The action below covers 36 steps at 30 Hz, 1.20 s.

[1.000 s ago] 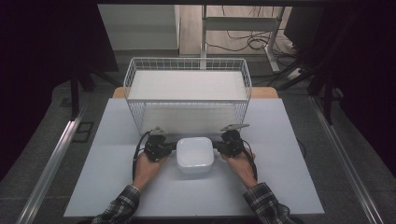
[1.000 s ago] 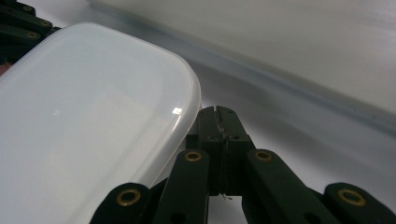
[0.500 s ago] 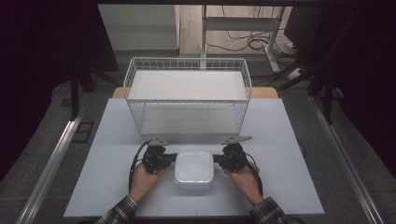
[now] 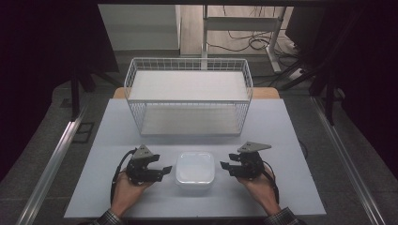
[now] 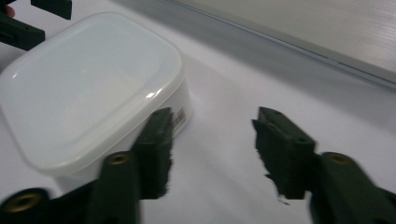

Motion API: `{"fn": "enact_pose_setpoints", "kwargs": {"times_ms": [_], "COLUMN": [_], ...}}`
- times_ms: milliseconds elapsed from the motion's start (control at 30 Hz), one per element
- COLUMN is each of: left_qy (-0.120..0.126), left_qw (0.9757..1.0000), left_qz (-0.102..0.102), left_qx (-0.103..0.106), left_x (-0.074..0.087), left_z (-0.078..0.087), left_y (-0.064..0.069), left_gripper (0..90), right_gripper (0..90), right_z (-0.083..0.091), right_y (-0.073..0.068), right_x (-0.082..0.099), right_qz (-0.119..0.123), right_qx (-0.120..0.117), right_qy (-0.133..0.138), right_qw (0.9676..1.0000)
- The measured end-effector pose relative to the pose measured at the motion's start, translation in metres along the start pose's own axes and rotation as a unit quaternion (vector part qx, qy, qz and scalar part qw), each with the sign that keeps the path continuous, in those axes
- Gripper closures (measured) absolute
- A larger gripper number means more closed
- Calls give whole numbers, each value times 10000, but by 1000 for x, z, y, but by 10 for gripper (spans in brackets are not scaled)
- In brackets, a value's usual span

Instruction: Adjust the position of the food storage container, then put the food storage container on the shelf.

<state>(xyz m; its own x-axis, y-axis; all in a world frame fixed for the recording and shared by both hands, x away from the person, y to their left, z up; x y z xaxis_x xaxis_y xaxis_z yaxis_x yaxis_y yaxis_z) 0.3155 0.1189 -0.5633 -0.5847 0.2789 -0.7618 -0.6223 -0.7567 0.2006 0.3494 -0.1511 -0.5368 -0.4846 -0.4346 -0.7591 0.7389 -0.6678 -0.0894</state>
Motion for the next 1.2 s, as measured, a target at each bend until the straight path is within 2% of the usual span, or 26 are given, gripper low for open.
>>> {"fn": "enact_pose_setpoints", "kwargs": {"times_ms": [33, 100, 133, 200, 267, 367, 500, 600, 633, 700, 800, 867, 900, 967, 1000, 1100, 1200], "left_qy": [-23, -83, -109, -180, -199, -306, -264, -217, -181, -144, -61, -4, -4, -20, -20, -12, -31], "left_qw": [10000, 9997, 9997, 9996, 9996, 9992, 9992, 9994, 9996, 9996, 9996, 9989, 9989, 9983, 9983, 9967, 9963], "left_qz": [17, 83, 55, -21, -52, -252, -259, -177, -68, -6, 9, 10, 10, -128, -128, -128, -132], "left_qx": [46, 191, 213, 195, 179, 80, 173, 188, 204, 241, 284, 458, 458, 563, 563, 804, 851], "left_x": [3, 9, 11, 14, 15, 18, 18, 17, 15, 11, 6, -1, -1, -7, -7, -16, -20], "left_z": [1, 2, 2, 1, 1, -2, -3, -2, 0, 3, 6, 8, 8, 6, 6, 2, -1], "left_y": [0, 2, 3, 3, 4, 1, 1, -1, -2, -2, 0, 7, 7, 17, 17, 28, 32], "left_gripper": [241, 186, 179, 149, 126, 76, 34, 19, 19, 21, 28, 32, 33, 32, 32, 41, 54], "right_gripper": [396, 257, 221, 167, 153, 80, 66, 62, 62, 61, 59, 55, 55, 54, 54, 53, 52], "right_z": [2, 6, 6, 6, 5, 2, 1, -1, -1, 0, 1, 1, 1, -1, -1, -4, -6], "right_y": [-1, -3, -3, -1, 0, 0, 0, -2, -2, -3, -5, -8, -11, -15, -15, -23, -27], "right_x": [2, 7, 8, 9, 10, 11, 12, 13, 12, 11, 8, 2, 0, -4, -4, -9, -12], "right_qz": [-3, 58, 60, 15, -6, 53, 102, 121, 140, 152, 149, 162, 173, 218, 218, 310, 294], "right_qx": [-8, -3, 8, 44, 40, 8, 5, -76, -71, -63, -106, -172, -223, -301, -301, -386, -419], "right_qy": [4, 27, 34, 34, 49, 22, -23, -56, -66, -59, -35, 91, 145, 162, 162, 142, 109], "right_qw": [10000, 10000, 10000, 10000, 10000, 10000, 9999, 9999, 9999, 9998, 9998, 9997, 9995, 9992, 9992, 9987, 9986]}}
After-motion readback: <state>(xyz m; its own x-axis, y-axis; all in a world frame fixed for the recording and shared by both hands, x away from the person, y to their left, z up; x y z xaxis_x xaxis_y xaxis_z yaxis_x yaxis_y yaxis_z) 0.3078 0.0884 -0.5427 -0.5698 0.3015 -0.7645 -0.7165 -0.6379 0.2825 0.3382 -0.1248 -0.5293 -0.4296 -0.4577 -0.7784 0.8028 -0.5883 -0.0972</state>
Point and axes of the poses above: each handheld gripper's, and its own axes: z roughly backward along the jaws, x roughly out of its underside, y roughly to its right, the point moved 8 cm from there along -z, roughly forward along the jaws, and after that the axes turned 2 degrees about z, right-handed, at the moved point
